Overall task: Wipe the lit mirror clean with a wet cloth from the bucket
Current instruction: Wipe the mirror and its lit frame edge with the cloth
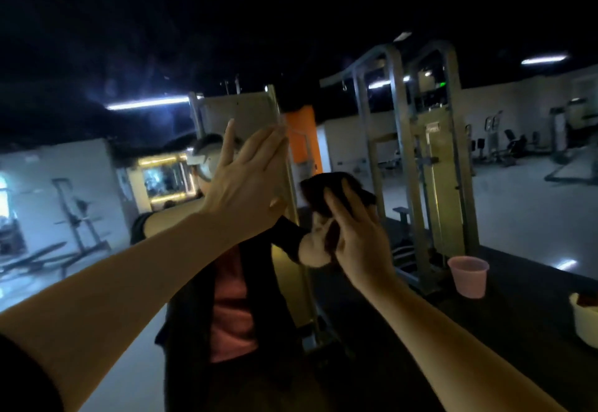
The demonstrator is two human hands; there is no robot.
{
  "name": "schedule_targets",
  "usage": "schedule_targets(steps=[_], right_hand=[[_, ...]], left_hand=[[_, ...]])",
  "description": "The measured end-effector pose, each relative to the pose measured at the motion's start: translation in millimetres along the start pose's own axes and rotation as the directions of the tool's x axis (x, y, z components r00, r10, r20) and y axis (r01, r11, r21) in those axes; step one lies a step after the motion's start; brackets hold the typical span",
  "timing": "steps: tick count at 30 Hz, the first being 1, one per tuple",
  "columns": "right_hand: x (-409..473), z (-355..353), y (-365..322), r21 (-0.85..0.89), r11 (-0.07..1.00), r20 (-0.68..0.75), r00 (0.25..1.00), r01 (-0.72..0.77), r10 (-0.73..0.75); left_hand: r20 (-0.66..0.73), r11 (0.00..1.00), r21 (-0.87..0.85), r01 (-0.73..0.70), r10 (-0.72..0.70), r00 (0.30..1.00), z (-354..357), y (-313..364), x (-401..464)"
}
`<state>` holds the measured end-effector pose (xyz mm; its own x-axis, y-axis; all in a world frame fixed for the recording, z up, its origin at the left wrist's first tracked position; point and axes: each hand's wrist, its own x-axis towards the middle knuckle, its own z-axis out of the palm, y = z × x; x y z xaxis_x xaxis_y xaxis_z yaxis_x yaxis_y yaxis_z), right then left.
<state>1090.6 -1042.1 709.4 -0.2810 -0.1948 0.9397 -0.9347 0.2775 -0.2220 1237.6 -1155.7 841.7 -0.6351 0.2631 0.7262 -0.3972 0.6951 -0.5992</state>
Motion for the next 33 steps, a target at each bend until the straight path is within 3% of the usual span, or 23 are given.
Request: schedule_targets(steps=[2,4,5,7,9,11,13,16,17,19,21,23,24,27,29,30,33], right_hand=[[32,-12,37,-0.020,0.989,-0.132,0.981,-0.143,0.139],[74,-22,48,-0.019,0.980,-0.233,0.954,-0.198,0.188],[93,-25,42,-0.021,0.989,-0.249,0.959,-0.144,0.134],[116,-25,21,-0.049,0.993,-0.219,0.969,0.106,-0.114],[121,-26,15,-0.100,0.919,-0.136,0.910,0.381,-0.392],[132,-32,38,-0.108,0.840,-0.082,0.837,0.532,-0.541],[152,-42,68,-0.137,0.859,-0.124,0.852,0.493,-0.509],[173,-50,79,-0.100,0.962,-0.196,0.943,0.253,-0.268],[172,-49,71,-0.085,0.969,-0.186,0.951,0.233,-0.245],[163,-46,57,-0.068,0.928,-0.111,0.922,0.366,-0.372],[158,-45,61,-0.108,0.806,-0.039,0.808,0.582,-0.588],[171,-52,81,-0.132,0.734,-0.041,0.736,0.666,-0.676],[182,-58,90,-0.142,0.758,-0.050,0.760,0.637,-0.648],[206,-69,93,-0.161,0.918,-0.054,0.926,0.362,-0.375],[202,-66,74,-0.171,0.929,-0.087,0.934,0.328,-0.346],[196,-63,64,-0.156,0.906,-0.068,0.911,0.392,-0.406],[189,-55,55,-0.144,0.729,-0.024,0.734,0.669,-0.678]], left_hand=[[-0.012,0.999,0.013,0.045,-0.045,0.999,2,-1,11],[0.003,0.990,0.040,0.136,-0.137,0.991,3,8,23],[0.000,0.981,0.047,0.190,-0.191,0.982,3,16,29],[-0.034,0.945,0.030,0.326,-0.325,0.945,4,34,40],[-0.044,0.884,-0.008,0.467,-0.467,0.883,6,50,45],[-0.009,0.839,0.009,0.544,-0.544,0.839,10,60,47],[0.050,0.814,0.070,0.576,-0.580,0.813,11,68,53],[0.143,0.746,0.111,0.656,-0.666,0.732,7,79,66],[0.157,0.728,0.128,0.673,-0.685,0.711,5,82,68],[0.188,0.717,0.172,0.675,-0.697,0.692,2,84,71],[0.237,0.707,0.196,0.680,-0.707,0.666,-2,83,71],[0.251,0.699,0.198,0.687,-0.713,0.654,-6,85,73],[0.249,0.696,0.182,0.695,-0.716,0.652,-7,87,75],[0.272,0.668,0.151,0.729,-0.737,0.619,-7,91,81],[0.284,0.668,0.195,0.718,-0.739,0.610,-8,93,83],[0.307,0.669,0.193,0.718,-0.736,0.604,-9,94,82],[0.357,0.704,0.168,0.691,-0.696,0.623,-20,89,80]])
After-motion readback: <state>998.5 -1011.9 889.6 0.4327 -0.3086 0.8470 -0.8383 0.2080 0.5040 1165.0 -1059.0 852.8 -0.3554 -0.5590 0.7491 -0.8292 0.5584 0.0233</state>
